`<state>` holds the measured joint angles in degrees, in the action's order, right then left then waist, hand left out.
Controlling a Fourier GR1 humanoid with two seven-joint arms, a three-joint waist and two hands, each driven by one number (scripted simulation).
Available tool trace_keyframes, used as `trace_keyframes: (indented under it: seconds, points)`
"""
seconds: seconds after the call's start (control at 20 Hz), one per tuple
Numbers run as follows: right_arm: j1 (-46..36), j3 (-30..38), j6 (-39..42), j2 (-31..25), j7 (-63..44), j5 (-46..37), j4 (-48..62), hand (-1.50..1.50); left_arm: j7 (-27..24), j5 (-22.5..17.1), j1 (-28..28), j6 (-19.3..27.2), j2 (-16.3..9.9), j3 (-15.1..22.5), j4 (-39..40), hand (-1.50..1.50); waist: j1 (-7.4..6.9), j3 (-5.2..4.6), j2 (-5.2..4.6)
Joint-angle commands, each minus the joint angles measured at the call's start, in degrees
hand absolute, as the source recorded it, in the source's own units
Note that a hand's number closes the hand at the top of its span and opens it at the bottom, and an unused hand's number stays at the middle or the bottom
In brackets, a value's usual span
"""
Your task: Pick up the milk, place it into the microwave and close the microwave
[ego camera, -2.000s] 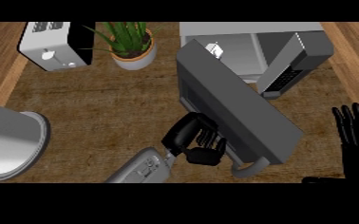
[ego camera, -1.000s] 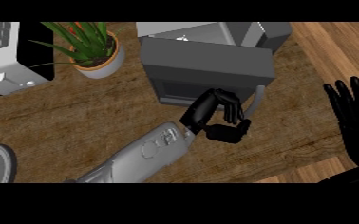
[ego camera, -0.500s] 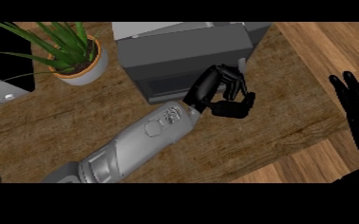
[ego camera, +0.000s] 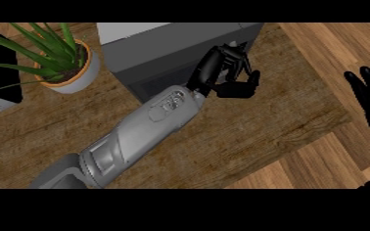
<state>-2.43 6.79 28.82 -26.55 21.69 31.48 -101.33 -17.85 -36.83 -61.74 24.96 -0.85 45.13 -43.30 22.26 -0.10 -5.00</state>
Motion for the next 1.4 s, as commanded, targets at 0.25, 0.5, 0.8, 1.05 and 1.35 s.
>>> trace_keyframes:
  seconds: [0.25,0.5,0.8,1.05,1.35]
  points:
    - [-2.5,1.2,0.2,-2.4,-2.7,2.7,-0.2,-1.5,-1.0,-2.6,-3.9,2.1,0.8,-0.3,2.1,1.5,2.12,0.16,-0.52]
    - [-3.3,2.3,0.7,-4.1,-3.5,3.6,-0.5,-1.5,-1.4,-3.5,-3.9,3.6,0.8,-0.1,2.1,1.5,3.37,0.22,-0.65]
    - [-4.6,3.4,0.6,-6.1,-4.9,4.2,0.0,-1.5,-1.8,-4.3,-3.8,5.9,0.7,0.5,1.7,1.5,3.62,0.23,-0.78]
    - [-6.0,4.5,0.5,-7.2,-5.9,6.0,0.4,-1.5,-2.5,-5.0,-3.5,6.7,0.7,0.9,1.4,1.5,3.93,0.2,-1.09]
    - [-6.8,4.8,1.2,-7.9,-6.6,7.8,1.1,-1.5,-3.2,-5.4,-3.4,8.4,0.7,1.6,1.2,1.5,4.03,0.37,-1.2]
